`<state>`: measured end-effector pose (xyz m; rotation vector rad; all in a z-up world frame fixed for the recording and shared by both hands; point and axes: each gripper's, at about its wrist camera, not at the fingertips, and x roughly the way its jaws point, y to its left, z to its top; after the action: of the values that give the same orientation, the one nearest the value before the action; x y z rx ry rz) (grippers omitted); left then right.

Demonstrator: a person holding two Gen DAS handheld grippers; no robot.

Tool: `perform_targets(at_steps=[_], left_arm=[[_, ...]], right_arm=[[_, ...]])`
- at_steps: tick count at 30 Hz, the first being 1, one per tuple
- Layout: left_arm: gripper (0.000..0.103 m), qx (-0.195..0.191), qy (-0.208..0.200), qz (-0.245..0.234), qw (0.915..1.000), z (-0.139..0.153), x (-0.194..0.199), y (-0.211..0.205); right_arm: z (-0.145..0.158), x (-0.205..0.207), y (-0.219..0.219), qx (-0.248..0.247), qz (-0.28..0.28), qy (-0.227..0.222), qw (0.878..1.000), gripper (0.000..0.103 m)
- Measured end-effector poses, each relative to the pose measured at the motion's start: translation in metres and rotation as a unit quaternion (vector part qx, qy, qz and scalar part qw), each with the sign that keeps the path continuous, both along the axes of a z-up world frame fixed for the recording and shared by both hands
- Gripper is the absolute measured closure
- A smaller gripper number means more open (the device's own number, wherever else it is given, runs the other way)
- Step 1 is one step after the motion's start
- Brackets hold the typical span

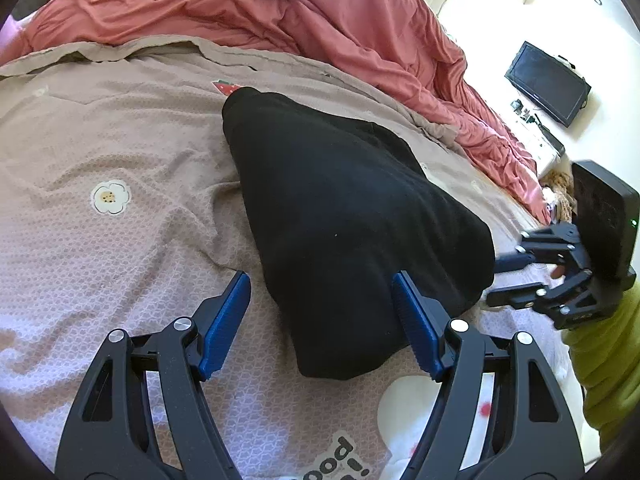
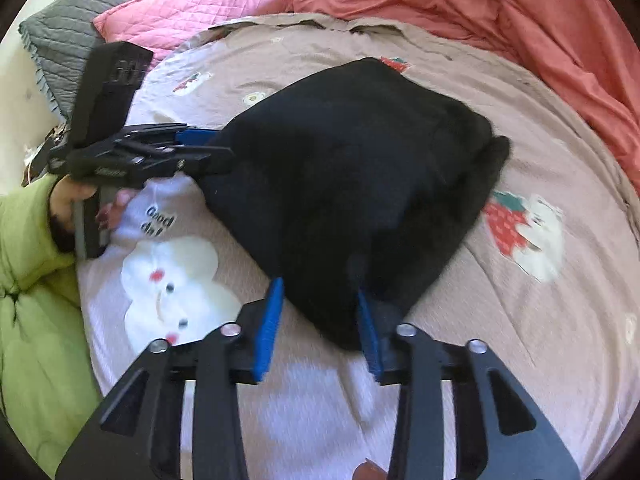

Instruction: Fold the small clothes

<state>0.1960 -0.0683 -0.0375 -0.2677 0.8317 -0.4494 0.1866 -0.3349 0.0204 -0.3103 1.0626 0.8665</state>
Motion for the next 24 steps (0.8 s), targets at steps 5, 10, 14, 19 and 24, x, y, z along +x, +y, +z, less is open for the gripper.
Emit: perform_targets(at_steps=[5, 10, 14, 19, 24], left_arm=[[0.038, -0.003, -0.002, 0.003, 1.0, 0.002, -0.003, 0.002], [0.038, 0.008, -0.011, 0.002, 0.9999, 0.007, -0.008, 0.0], [0.038, 0.014, -0.018, 0.001, 0.9997, 0.011, -0.01, -0.002], [0.038, 0.016, -0.02, 0.003, 0.9997, 0.013, -0.012, -0.001], [0.038, 0.013, -0.02, 0.004, 0.9997, 0.013, -0.012, 0.002]], right_arm=[[-0.018, -0.016, -0.016, -0.017, -0.042, 0.006, 0.999, 0.085], [0.007, -0.027, -0.021, 0.06, -0.103, -0.035, 0.992, 0.066], [0.025, -0.018, -0.008, 0.095, -0.133, -0.054, 0.985, 0.051], [0.009, 0.011, 0.004, 0.093, -0.19, -0.021, 0.977, 0.043], [-0.004, 0.014, -0.004, 0.143, -0.218, 0.02, 0.965, 0.087]])
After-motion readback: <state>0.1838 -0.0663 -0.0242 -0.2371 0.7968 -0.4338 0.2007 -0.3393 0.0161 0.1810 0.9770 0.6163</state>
